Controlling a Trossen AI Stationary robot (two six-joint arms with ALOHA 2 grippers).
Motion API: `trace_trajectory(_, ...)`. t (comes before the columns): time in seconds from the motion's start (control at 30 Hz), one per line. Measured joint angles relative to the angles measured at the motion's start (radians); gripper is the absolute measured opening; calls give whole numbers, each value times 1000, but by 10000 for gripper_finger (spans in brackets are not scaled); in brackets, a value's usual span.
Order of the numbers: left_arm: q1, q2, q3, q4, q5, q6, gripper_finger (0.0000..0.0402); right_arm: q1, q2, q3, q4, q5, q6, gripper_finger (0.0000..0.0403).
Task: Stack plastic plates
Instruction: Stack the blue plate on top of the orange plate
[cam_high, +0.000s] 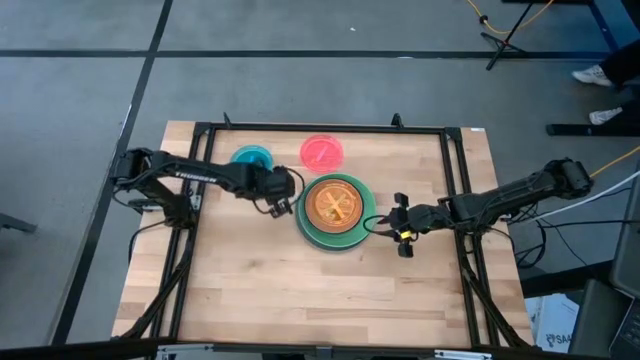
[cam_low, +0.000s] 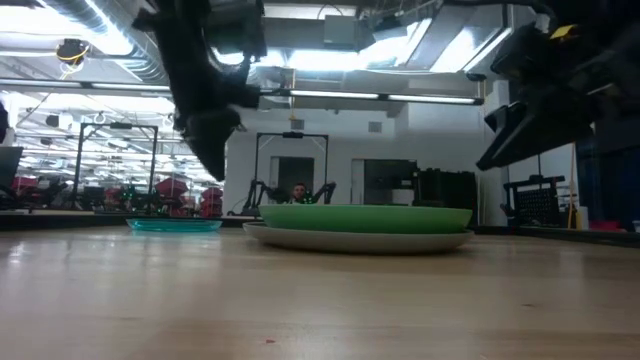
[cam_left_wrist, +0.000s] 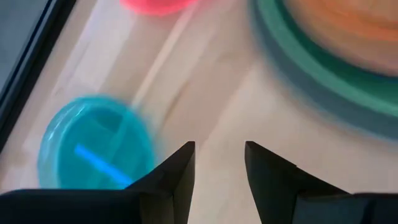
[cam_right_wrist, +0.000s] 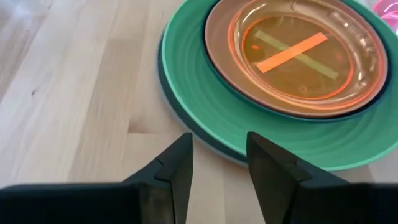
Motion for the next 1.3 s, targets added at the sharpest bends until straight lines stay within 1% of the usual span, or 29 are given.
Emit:
trace_trajectory(0.33,152,0,-100,10,10,1,133,0,0,0,2,60,-1,143)
trace_trajectory(0.4,173,0,-120,38,24,-1,133,0,0,0,3,60,-1,143)
trace_trajectory(0.53,203,0,-160,139,93,5,133,0,0,0,4,60,-1,143)
trace_trajectory(0.6,211,0,-176,177,110,18,133,0,0,0,4,60,-1,143)
trace_trajectory(0.77,213,0,-210,201,38,22,133,0,0,0,5,62,-1,143)
trace_trajectory(0.97,213,0,-253,252,27,22,133,0,0,0,5,62,-1,143)
trace_trajectory(1.07,215,0,-277,284,-7,23,133,0,0,0,5,62,-1,143)
trace_trajectory(1.2,238,0,-312,328,-33,27,133,0,0,0,6,62,-2,143)
trace_trajectory(1.3,260,0,-332,357,-31,31,133,0,0,0,6,76,-2,143)
